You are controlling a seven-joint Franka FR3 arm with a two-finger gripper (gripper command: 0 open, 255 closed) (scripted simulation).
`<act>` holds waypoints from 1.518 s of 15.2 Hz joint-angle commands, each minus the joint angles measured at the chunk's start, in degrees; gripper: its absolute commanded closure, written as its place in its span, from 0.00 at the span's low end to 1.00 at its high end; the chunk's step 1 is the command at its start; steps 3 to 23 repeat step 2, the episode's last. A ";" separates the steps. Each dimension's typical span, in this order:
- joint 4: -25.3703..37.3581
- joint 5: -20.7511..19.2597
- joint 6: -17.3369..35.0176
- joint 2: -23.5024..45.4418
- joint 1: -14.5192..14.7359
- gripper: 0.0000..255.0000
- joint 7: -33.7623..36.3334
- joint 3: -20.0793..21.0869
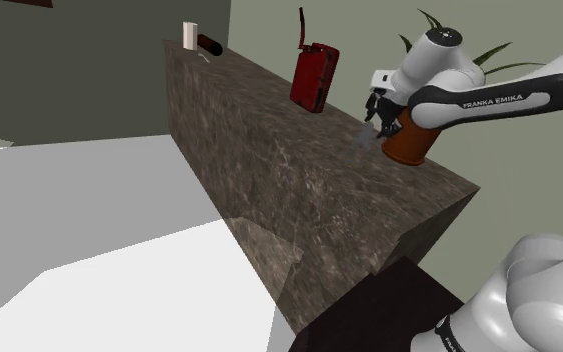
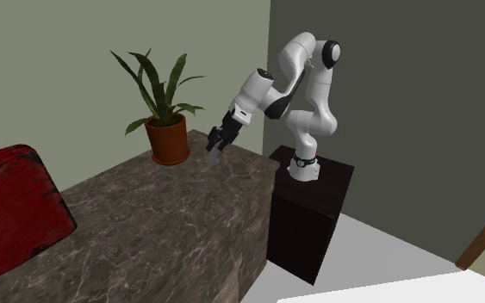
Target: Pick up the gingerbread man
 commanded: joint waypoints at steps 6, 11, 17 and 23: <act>0.53 0.46 -0.84 -0.41 0.14 1.00 -0.67 -0.01; 0.53 0.46 -0.84 -0.41 0.14 1.00 -0.67 -0.01; 0.53 0.46 -0.84 -0.41 0.14 1.00 -0.67 -0.01; 0.53 0.46 -0.84 -0.41 0.14 1.00 -0.67 -0.01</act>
